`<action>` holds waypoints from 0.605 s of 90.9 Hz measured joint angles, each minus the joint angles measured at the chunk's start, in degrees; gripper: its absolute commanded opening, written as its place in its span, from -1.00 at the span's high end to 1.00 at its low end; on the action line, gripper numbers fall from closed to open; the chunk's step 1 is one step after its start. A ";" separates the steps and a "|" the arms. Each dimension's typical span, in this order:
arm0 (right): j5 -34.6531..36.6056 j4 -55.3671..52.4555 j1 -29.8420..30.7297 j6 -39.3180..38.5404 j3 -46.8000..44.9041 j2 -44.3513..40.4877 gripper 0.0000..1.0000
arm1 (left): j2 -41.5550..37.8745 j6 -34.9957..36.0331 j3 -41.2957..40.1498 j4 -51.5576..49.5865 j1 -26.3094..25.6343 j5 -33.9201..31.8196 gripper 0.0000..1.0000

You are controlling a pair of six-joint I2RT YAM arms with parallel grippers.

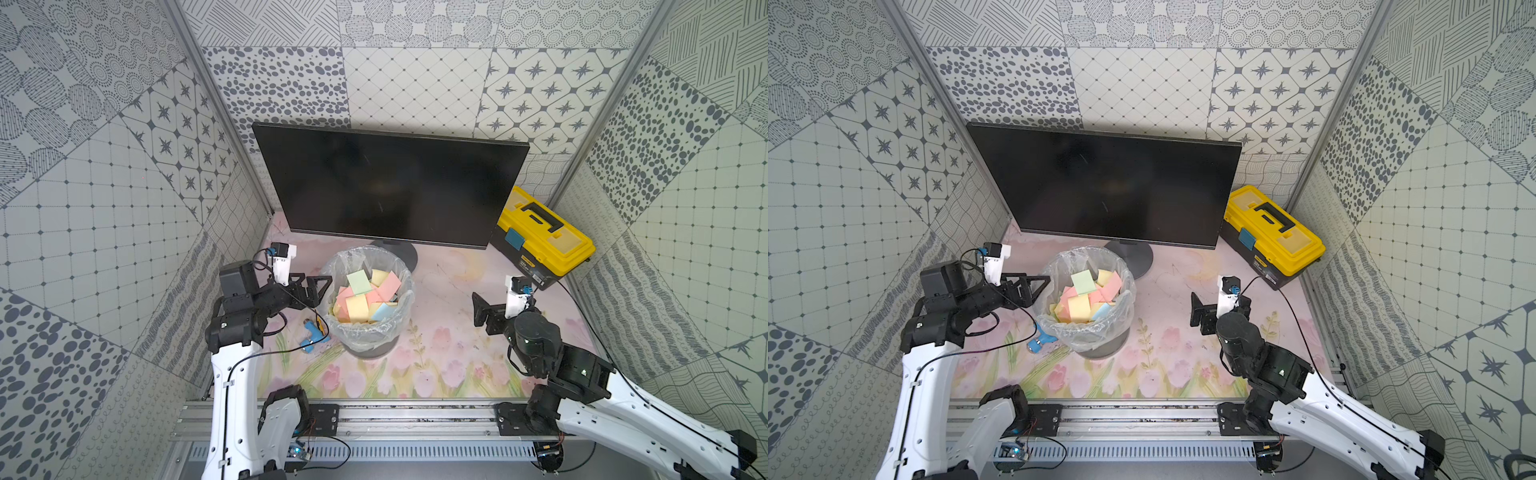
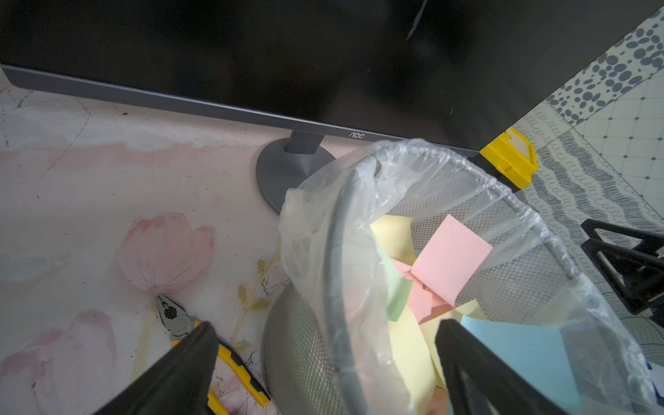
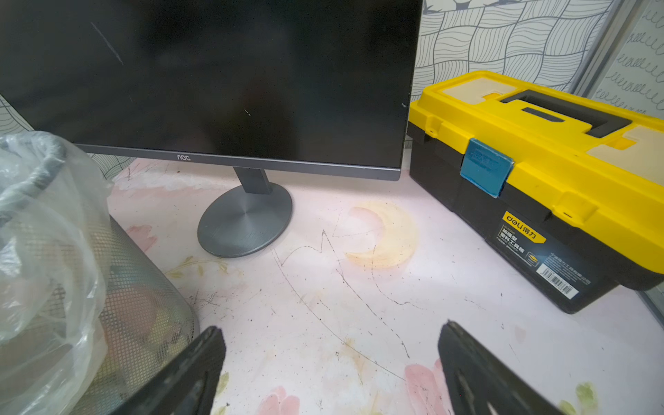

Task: Remove the sticky note from the monitor
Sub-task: Reset both arms

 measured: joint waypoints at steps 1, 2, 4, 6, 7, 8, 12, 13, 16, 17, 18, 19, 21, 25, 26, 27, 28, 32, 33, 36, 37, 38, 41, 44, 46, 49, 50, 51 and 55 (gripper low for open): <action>0.00 0.00 0.00 0.00 0.00 -0.15 -0.94 | -0.07 -0.02 0.31 -0.11 0.00 0.09 -0.98; 0.00 0.00 0.00 0.00 0.00 -0.22 -0.94 | -0.09 -0.04 0.63 -0.15 0.00 0.17 -0.98; 0.00 0.00 0.00 -0.02 0.00 -0.22 -0.94 | -0.15 -0.20 1.18 -0.33 0.00 0.31 -0.99; 0.00 0.00 0.00 -0.04 0.00 -0.33 -0.94 | -0.20 -0.42 1.92 -0.46 0.00 0.50 -0.98; 0.00 0.02 -0.02 -0.04 0.00 -0.52 -0.94 | -0.22 -0.46 2.29 -0.55 0.00 0.59 -0.99; -0.02 0.04 -0.04 -0.04 0.00 -0.57 -0.94 | -0.24 -0.55 2.67 -0.57 0.00 0.70 -0.99; 0.00 0.07 -0.04 -0.07 0.00 -0.76 -0.94 | -0.37 -1.01 4.17 -0.70 0.00 0.98 -0.99; 0.02 0.07 -0.04 -0.07 0.00 -0.81 -0.94 | -0.39 -1.14 4.52 -0.76 0.00 1.03 -0.99; 0.02 0.04 -0.04 -0.09 0.00 -0.85 -0.94 | -0.50 -1.42 5.60 -0.87 0.00 1.03 -0.99; 0.02 0.07 -0.04 -0.09 0.00 -0.87 -0.94 | -0.50 -1.51 5.75 -0.90 0.00 1.03 -0.99; 0.02 0.07 -0.04 -0.09 0.00 -0.87 -0.94 | -0.52 -1.53 6.10 -0.90 0.00 1.03 -0.99; 0.02 0.07 -0.04 -0.09 0.00 -0.87 -0.94 | -0.55 -1.53 6.45 -0.94 0.00 0.96 -0.99; 0.04 0.07 -0.04 -0.11 0.00 -0.87 -0.94 | -0.59 -1.66 7.06 -0.96 0.00 0.66 -0.99; 0.09 0.07 -0.04 -0.15 0.00 -0.94 -0.94 | -0.68 -1.64 8.09 -0.98 0.00 -0.42 -0.99; 0.09 0.07 -0.04 -0.17 0.00 -0.94 -0.94 | -0.70 -1.62 8.28 -0.98 0.00 -0.74 -0.99; 0.13 0.04 -0.04 -0.20 0.00 -0.98 -0.94 | -0.72 -1.62 8.46 -0.98 0.00 -1.09 -0.99; 0.17 0.07 -0.04 -0.20 0.00 -1.05 -0.94 | -0.72 -1.53 8.61 -1.01 0.00 -1.53 -0.99; 0.28 0.07 -0.04 -0.22 0.00 -1.31 -0.94 | -0.76 -1.25 8.92 -1.01 0.00 -3.19 -0.98; 0.31 0.04 -0.04 -0.24 0.00 -1.36 -0.94 | -0.79 -1.11 8.94 -1.01 0.00 -3.69 -0.98; 0.44 0.04 -0.04 -0.26 0.00 -1.57 -0.94 | -0.81 -0.59 8.90 -1.07 0.00 -5.44 -0.97; 0.48 0.07 -0.04 -0.26 0.00 -1.68 -0.94 | -0.81 -0.39 8.85 -1.07 0.00 -6.03 -0.97; 0.48 0.07 -0.04 -0.28 0.00 -1.73 -0.94 | -0.83 -0.17 8.79 -1.07 0.00 -6.62 -0.96; 0.66 0.09 -0.04 -0.39 0.00 -2.08 -0.94 | -0.85 0.28 8.52 -1.07 0.00 -8.33 -0.96; 0.79 0.07 -0.04 -0.50 0.00 -2.27 -0.94 | -0.85 0.96 8.09 -1.11 0.00 -10.38 -0.96; 0.83 0.07 -0.04 -0.63 0.00 -2.45 -0.94 | -0.85 1.40 7.74 -1.11 0.00 -11.78 -0.95; 0.92 0.07 -0.04 -0.70 0.00 -2.67 -0.94 | -0.85 1.97 7.10 -1.11 0.00 -13.90 -0.96; 0.94 0.07 -0.04 -0.72 0.00 -2.78 -0.94 | -0.85 2.21 6.88 -1.09 0.00 -14.60 -0.96; 0.94 0.07 -0.04 -0.76 0.00 -2.82 -0.94 | -0.85 2.47 6.67 -1.09 0.00 -15.30 -0.95; 1.01 0.07 -0.04 -0.87 0.00 -3.13 -0.94 | -0.87 3.08 5.70 -0.87 0.00 -17.66 -0.96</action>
